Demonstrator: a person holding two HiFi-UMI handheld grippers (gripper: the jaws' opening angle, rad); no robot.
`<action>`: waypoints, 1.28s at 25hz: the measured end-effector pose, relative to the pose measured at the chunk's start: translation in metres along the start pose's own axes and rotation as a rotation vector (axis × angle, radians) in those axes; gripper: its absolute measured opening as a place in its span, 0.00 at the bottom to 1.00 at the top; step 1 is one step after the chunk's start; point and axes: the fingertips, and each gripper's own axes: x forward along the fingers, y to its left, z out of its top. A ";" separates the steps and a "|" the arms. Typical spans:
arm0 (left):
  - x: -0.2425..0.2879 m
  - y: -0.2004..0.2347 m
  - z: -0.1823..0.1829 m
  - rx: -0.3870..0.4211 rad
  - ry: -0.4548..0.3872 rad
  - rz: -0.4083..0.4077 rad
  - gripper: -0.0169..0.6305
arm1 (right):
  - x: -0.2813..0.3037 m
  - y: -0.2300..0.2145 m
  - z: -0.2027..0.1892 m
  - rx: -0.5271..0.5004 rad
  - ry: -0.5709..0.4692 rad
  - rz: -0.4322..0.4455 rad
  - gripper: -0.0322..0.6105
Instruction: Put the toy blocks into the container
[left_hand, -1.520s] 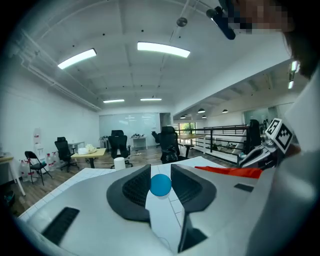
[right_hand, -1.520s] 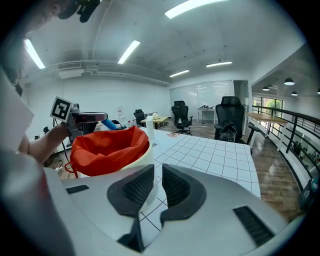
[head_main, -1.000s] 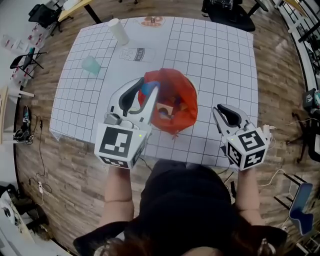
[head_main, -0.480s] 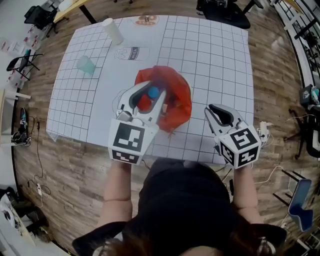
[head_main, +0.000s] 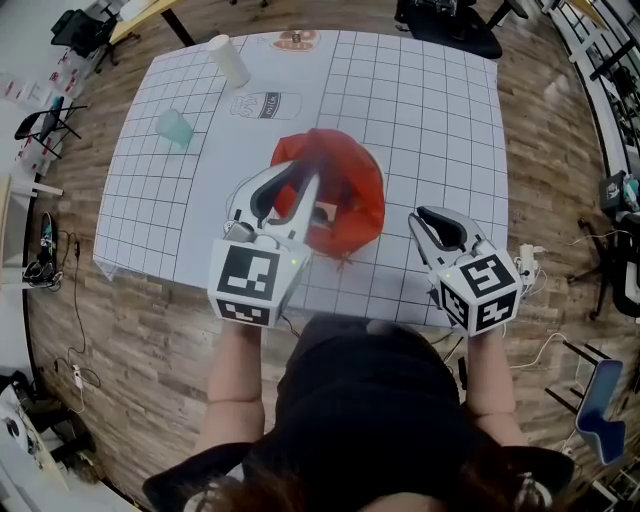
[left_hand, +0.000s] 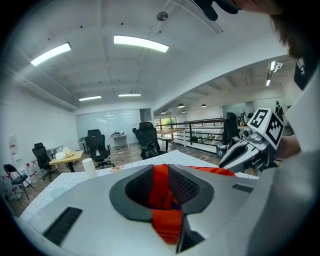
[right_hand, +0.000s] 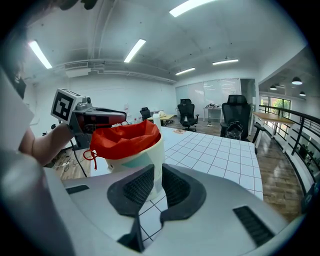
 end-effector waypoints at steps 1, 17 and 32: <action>-0.001 0.001 -0.001 -0.005 0.002 0.004 0.18 | 0.000 0.000 0.001 0.000 -0.002 -0.001 0.15; -0.035 0.022 -0.029 -0.130 0.003 0.125 0.13 | -0.003 -0.002 0.026 -0.016 -0.073 -0.014 0.14; -0.072 0.041 -0.066 -0.233 0.046 0.241 0.11 | 0.006 0.007 0.037 -0.012 -0.104 0.004 0.07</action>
